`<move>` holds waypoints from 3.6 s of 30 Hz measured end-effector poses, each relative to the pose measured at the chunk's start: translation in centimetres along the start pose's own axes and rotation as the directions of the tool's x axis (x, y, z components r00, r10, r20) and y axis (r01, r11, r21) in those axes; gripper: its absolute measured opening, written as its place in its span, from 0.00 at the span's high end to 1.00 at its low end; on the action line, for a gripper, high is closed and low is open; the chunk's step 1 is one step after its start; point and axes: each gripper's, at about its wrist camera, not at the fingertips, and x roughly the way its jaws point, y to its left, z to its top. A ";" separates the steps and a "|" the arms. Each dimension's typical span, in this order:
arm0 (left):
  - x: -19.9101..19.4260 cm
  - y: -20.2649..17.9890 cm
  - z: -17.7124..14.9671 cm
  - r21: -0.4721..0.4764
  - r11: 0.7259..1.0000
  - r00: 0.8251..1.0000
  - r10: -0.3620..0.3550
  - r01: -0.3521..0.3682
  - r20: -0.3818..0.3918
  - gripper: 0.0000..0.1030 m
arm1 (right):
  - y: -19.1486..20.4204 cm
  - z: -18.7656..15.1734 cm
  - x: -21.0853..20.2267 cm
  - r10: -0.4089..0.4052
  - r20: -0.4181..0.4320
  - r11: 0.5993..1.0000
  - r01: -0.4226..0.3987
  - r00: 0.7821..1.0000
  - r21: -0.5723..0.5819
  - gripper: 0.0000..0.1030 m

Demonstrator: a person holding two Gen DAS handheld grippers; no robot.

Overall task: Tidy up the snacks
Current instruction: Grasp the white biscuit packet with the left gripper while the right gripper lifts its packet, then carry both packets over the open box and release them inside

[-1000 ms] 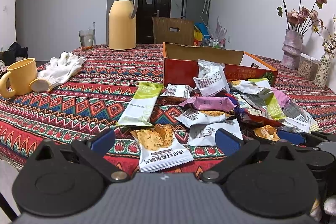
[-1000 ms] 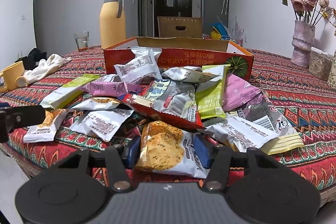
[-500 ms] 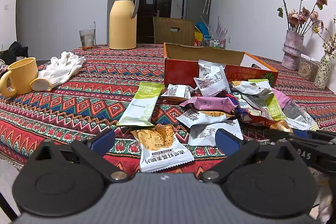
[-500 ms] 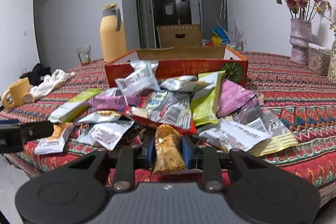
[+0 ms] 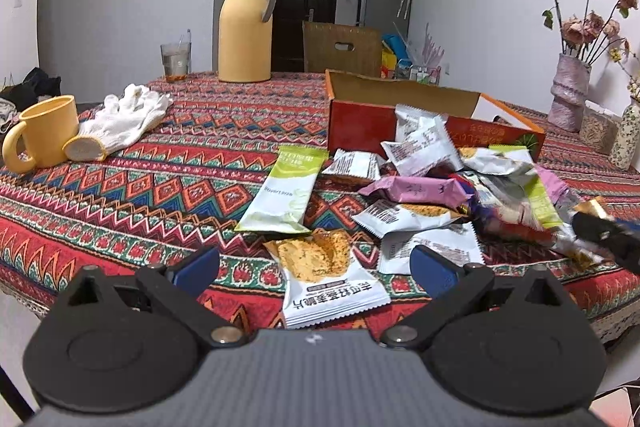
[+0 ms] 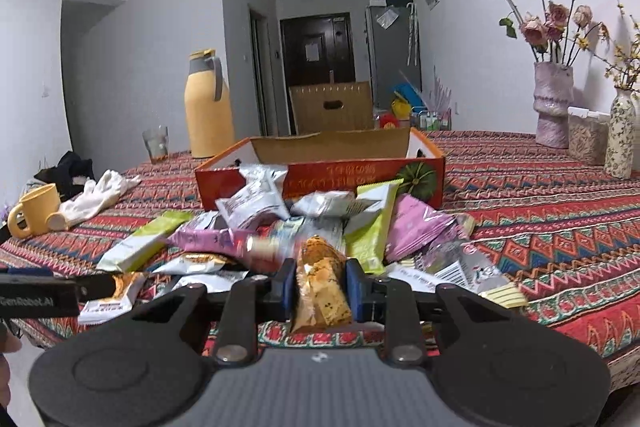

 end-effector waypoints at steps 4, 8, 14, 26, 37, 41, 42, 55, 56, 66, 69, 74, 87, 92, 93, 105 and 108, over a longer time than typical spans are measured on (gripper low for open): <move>1.1 -0.1 0.2 0.003 1.000 1.000 0.012 -0.012 -0.019 0.00 | -0.8 0.1 0.1 -0.016 0.003 1.000 0.016 1.000 0.013 0.75; 2.7 0.1 0.6 -0.004 0.999 0.998 0.043 -0.043 -0.049 0.00 | -1.1 0.1 0.4 -0.027 -0.002 0.999 0.027 1.000 0.021 0.75; 4.1 0.1 0.9 -0.005 0.998 0.995 0.064 -0.064 -0.077 0.10 | -1.3 0.2 0.7 -0.033 -0.006 0.999 0.033 0.999 0.028 0.75; 4.3 0.0 0.6 -0.012 0.998 0.993 0.063 -0.065 -0.098 0.56 | -1.7 0.0 0.8 -0.030 -0.009 0.999 0.030 1.000 0.036 0.75; 2.0 -0.6 1.2 -0.001 1.000 0.998 0.024 -0.024 -0.052 0.57 | -2.3 0.3 1.1 -0.027 -0.003 0.998 0.027 1.000 0.049 0.75; 1.9 -1.0 2.2 0.006 1.000 0.999 0.019 -0.019 -0.032 0.57 | -2.6 0.9 1.4 -0.025 0.009 0.998 0.024 1.000 0.052 0.75; 2.0 -1.1 2.4 0.007 1.000 0.999 0.018 -0.018 -0.030 0.57 | -2.7 1.1 1.5 -0.024 0.012 0.998 0.024 1.000 0.053 0.75; 4.5 -2.7 7.3 0.019 1.000 1.000 0.004 -0.004 0.009 0.57 | -3.9 5.2 5.1 -0.014 0.042 0.998 0.011 0.999 0.060 0.75; 4.8 -2.9 7.8 0.020 1.000 1.000 0.003 -0.004 0.014 0.57 | -4.0 5.6 5.5 -0.013 0.046 0.998 0.011 0.999 0.058 0.75; 8.0 -4.7 12.7 0.041 0.999 0.999 -0.016 0.014 0.049 0.57 | -4.6 10.2 10.2 -0.022 0.073 0.999 0.020 0.997 0.026 0.75; 9.1 -5.4 14.3 0.047 0.999 0.998 -0.020 0.017 0.059 0.57 | -4.8 11.6 11.8 -0.021 0.075 1.000 0.019 0.997 0.020 0.75; 11.5 -6.7 16.7 0.058 0.998 0.998 -0.022 0.018 0.066 0.57 | -5.3 13.8 15.1 -0.023 0.061 1.000 0.023 0.998 0.006 0.75; 19.0 -8.7 19.3 0.080 0.997 1.000 0.007 -0.005 -0.017 0.57 | -6.3 14.8 24.0 -0.023 -0.093 1.000 0.022 0.995 -0.010 0.75; 20.8 -8.9 18.9 0.089 0.996 0.998 0.007 -0.002 -0.057 0.52 | -6.8 14.2 25.2 -0.013 -0.141 1.000 0.013 0.990 -0.005 0.72; 21.0 -8.8 18.8 0.088 0.996 0.998 0.004 0.001 -0.059 0.46 | -6.9 14.1 25.3 -0.016 -0.142 1.000 0.016 0.990 -0.004 0.71; 18.2 -8.1 18.9 0.065 0.998 1.000 -0.001 -0.001 0.020 0.00 | -7.2 13.7 23.1 -0.021 -0.126 1.000 0.022 0.992 0.005 0.00; 17.6 -8.0 18.8 0.067 0.998 1.000 0.003 -0.005 0.026 0.00 | -7.1 13.7 22.3 -0.022 -0.118 1.000 0.022 0.993 0.005 0.00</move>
